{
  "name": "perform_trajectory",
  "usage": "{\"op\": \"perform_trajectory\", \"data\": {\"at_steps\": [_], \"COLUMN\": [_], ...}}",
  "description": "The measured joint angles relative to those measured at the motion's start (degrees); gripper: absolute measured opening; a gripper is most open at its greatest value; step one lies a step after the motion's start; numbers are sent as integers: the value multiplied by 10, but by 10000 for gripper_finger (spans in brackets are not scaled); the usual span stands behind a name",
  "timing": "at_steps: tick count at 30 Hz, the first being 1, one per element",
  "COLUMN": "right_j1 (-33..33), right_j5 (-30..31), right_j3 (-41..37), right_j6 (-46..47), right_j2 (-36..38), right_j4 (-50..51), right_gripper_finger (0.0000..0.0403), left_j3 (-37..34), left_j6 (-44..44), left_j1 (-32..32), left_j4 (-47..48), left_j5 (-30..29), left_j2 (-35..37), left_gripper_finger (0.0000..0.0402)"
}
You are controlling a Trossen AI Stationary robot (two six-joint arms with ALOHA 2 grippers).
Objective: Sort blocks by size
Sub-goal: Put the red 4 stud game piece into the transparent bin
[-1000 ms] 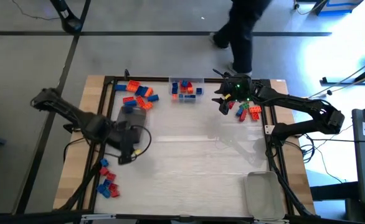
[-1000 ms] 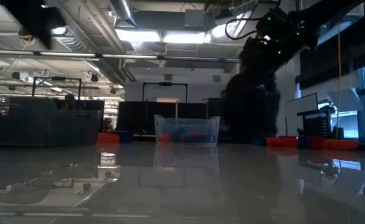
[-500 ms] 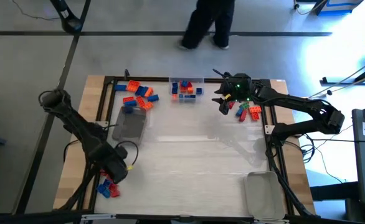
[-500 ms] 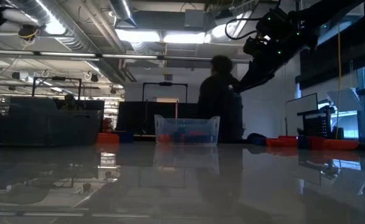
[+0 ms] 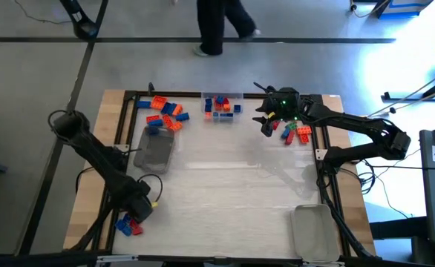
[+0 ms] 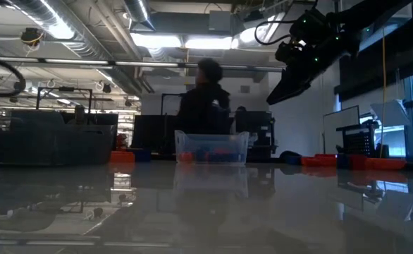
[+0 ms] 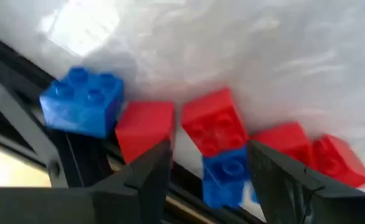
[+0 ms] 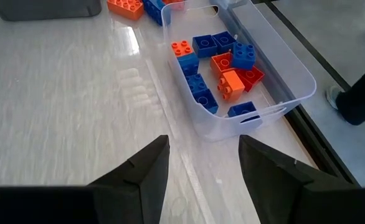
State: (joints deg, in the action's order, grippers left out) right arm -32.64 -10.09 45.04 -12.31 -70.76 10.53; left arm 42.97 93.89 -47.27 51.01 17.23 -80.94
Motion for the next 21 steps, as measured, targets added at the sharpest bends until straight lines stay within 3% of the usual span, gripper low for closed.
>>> {"op": "perform_trajectory", "data": {"at_steps": [9, 14, 21], "right_j1": [0, 0, 0], "right_j5": [0, 0, 0], "right_j3": [0, 0, 0], "right_j6": [0, 0, 0], "right_j2": [0, 0, 0], "right_j4": [-1, -1, 0], "right_gripper_finger": [193, 193, 193], "left_j3": [-10, -8, 0], "left_j6": [-81, -167, -266], "left_j1": [28, 75, 134], "left_j4": [1, -17, -26], "left_j5": [15, -34, -48], "left_j2": [-27, -28, -27], "left_gripper_finger": [193, 193, 193]}}
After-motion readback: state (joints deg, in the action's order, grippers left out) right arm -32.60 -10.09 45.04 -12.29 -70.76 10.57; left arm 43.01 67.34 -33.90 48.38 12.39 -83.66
